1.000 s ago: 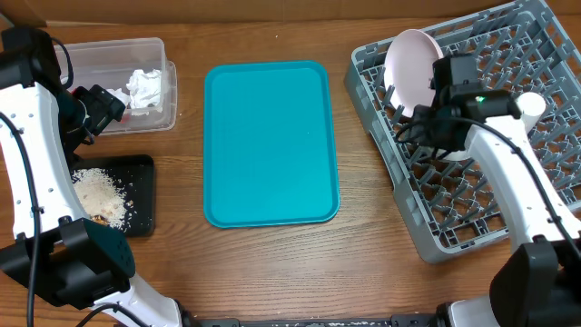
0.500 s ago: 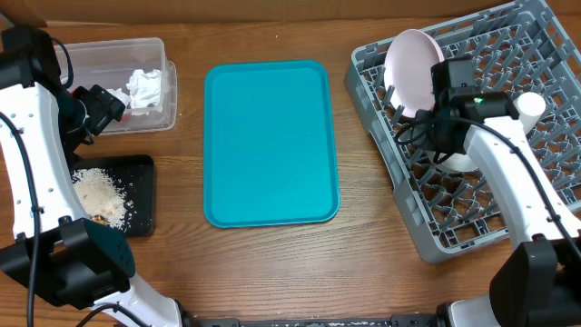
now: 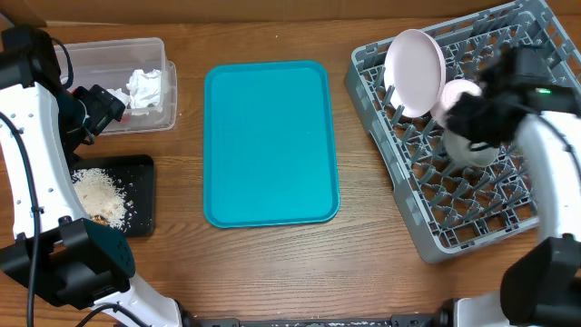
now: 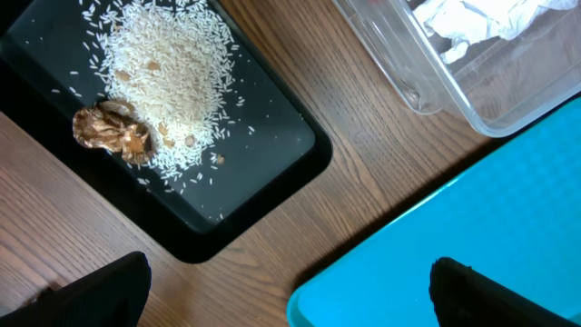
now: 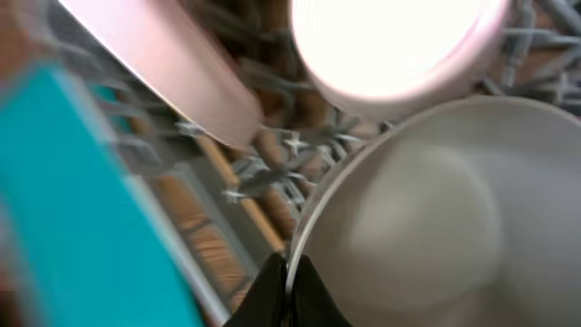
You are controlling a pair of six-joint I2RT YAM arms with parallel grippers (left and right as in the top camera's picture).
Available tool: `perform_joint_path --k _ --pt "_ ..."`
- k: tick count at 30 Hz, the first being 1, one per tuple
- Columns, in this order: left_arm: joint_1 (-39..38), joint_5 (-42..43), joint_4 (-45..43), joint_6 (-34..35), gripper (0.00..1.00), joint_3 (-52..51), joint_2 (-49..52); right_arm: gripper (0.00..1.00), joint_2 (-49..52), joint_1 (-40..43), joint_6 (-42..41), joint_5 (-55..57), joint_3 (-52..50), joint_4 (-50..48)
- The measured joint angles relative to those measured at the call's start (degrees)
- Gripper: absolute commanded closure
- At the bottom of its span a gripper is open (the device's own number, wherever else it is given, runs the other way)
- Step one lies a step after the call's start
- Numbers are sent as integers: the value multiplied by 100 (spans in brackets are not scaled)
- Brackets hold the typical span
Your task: Sort waste into correct bins and load items into the dishwasher
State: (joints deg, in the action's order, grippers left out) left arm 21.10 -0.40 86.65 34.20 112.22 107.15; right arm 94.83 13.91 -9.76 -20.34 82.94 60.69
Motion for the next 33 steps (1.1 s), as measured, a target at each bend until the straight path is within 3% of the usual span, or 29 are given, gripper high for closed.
perform_joint_path --k 7,12,21,33 --pt "0 0 0 0 0 0 -2 96 7 1729 1327 -3405 -7 380" --pt "0 0 0 0 0 0 -2 96 7 1982 1941 -4745 -374 304" --pt "0 0 -2 0 0 0 -2 96 7 1976 1834 -5322 -1517 -966" --pt "0 0 -2 0 0 0 -2 96 7 2068 1300 -5066 -1558 -1097"
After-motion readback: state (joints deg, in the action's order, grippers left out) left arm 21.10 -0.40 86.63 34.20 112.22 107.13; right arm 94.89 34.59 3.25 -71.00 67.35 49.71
